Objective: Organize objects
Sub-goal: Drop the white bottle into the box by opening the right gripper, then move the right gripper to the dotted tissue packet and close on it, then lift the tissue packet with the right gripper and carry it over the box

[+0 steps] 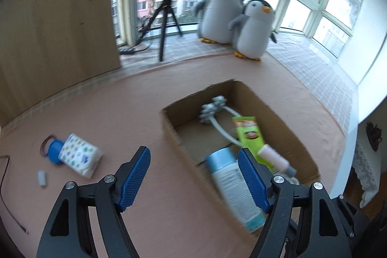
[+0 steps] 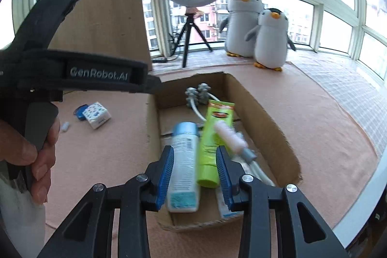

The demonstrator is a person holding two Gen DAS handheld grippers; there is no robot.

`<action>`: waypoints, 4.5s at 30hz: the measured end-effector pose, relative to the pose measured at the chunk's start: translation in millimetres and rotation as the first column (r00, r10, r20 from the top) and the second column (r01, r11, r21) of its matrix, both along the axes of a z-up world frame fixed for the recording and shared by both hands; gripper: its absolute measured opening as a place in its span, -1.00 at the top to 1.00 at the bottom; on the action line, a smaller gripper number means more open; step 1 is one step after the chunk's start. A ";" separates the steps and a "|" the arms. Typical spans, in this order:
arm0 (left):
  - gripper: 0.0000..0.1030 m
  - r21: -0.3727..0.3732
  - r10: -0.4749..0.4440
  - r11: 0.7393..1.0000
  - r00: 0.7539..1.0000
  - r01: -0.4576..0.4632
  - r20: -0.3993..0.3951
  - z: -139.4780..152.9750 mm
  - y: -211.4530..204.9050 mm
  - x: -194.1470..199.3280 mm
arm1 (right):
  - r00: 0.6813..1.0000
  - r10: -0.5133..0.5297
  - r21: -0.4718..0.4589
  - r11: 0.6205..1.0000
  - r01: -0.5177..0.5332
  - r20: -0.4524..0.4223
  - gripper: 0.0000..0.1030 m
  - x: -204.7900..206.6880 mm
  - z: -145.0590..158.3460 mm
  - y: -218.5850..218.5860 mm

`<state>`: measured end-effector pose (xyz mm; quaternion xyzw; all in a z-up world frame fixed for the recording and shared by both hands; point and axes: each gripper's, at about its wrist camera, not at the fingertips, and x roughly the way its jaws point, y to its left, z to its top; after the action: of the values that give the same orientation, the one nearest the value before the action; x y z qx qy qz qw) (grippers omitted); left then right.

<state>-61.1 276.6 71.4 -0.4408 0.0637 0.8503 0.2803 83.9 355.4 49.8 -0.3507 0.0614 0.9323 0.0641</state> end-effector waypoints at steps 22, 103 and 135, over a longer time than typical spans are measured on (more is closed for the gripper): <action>-0.52 0.021 0.497 0.862 0.853 -0.506 0.157 -61.6 -302.3 71.7 | 0.864 0.431 0.028 0.891 -0.453 0.258 -0.61 -138.1 -92.1 -168.3; -0.20 0.011 0.327 0.934 0.871 -0.356 0.367 -108.8 -232.8 57.1 | 0.737 0.649 0.079 0.738 -0.670 0.188 0.08 17.2 -89.2 -236.7; -0.14 0.087 0.297 0.945 0.938 -0.316 0.180 -16.9 -231.4 61.0 | 0.784 0.619 0.155 0.771 -0.618 0.049 0.12 12.7 -23.0 -232.9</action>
<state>-0.1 45.2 54.5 -0.4970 -0.0779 0.8466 0.1735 96.5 122.5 26.8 -0.3425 -0.1331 0.9043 -0.2175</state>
